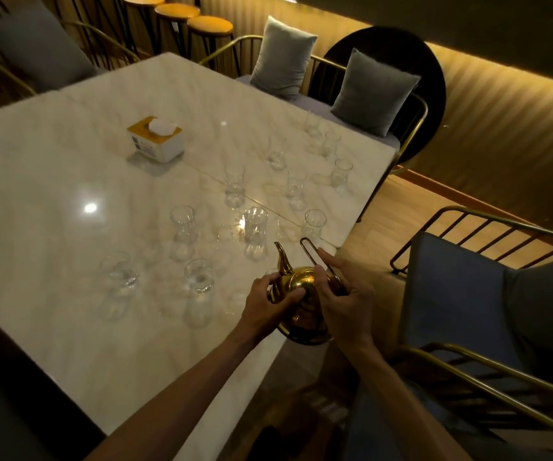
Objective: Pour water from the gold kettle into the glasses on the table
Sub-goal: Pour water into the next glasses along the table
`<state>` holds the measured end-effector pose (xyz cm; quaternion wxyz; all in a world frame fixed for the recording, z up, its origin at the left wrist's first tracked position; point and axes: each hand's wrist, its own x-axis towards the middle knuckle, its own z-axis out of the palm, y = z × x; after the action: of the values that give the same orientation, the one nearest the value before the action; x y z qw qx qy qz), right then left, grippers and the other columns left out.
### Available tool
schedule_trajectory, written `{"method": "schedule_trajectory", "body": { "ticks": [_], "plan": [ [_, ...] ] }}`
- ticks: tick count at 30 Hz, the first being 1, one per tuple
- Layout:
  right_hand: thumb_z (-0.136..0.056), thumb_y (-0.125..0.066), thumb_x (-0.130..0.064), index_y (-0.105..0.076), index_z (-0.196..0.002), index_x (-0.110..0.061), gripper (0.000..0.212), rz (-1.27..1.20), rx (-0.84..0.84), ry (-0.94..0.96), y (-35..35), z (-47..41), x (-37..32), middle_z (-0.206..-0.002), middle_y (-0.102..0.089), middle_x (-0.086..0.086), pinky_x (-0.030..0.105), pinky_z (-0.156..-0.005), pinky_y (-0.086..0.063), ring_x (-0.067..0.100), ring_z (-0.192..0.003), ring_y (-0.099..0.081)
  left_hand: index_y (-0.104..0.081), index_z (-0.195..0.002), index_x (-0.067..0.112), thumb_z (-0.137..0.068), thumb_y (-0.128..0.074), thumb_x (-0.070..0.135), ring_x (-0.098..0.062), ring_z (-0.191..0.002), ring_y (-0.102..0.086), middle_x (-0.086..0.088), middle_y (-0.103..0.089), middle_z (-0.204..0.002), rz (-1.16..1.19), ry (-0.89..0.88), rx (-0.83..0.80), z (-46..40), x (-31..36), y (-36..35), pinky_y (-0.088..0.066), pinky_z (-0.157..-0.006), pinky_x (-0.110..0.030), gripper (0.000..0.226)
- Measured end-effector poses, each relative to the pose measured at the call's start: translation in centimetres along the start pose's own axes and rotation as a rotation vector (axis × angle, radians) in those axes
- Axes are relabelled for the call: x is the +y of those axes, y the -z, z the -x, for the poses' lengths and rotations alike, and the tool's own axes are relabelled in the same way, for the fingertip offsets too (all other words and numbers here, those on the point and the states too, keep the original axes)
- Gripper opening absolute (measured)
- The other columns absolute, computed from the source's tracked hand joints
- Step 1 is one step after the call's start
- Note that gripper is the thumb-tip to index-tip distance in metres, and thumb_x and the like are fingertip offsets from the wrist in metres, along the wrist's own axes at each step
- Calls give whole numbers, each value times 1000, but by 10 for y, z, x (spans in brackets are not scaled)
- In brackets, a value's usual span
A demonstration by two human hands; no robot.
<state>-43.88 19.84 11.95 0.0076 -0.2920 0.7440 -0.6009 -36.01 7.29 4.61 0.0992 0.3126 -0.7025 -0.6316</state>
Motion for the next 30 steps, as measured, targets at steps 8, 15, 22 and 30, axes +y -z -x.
{"method": "schedule_trajectory", "body": {
  "ticks": [8, 15, 22, 30],
  "plan": [
    [-95, -66, -23, -65, -130, -18, 35, -65, -31, 61, -14, -32, -44, -127, -65, -18, 38, -81, -64, 9, -101, -73, -50, -138, 23, -60, -68, 75, -17, -121, -51, 1, -47, -136, -27, -48, 88, -3, 47, 38, -50, -89, -22, 95],
    [-96, -67, -16, -67, -128, -11, 32, -98, -28, 155, -48, -62, -76, -129, -68, -7, 43, -84, -63, 16, -99, -74, -54, -128, 31, -55, -67, 81, -22, -120, -56, 1, -49, -133, -23, -83, 171, -16, 71, 84, -53, -101, -45, 89],
    [-95, -68, -13, -67, -126, -10, 31, -53, -12, 178, -105, -84, -91, -127, -70, 0, 37, -71, -65, 3, -69, -68, -53, -131, 28, -54, -68, 79, -21, -121, -54, 2, -48, -133, 15, -91, 176, -39, 75, 139, -52, -102, -43, 93],
    [-92, -71, -16, -66, -117, -21, 25, 7, 20, 76, -181, -97, -92, -89, -74, -6, 23, -52, -56, 13, -50, -65, -52, -125, 32, -52, -70, 81, -20, -121, -54, 2, -49, -133, 47, -48, 93, -81, 43, 203, -53, -101, -42, 89]
  ]
}}
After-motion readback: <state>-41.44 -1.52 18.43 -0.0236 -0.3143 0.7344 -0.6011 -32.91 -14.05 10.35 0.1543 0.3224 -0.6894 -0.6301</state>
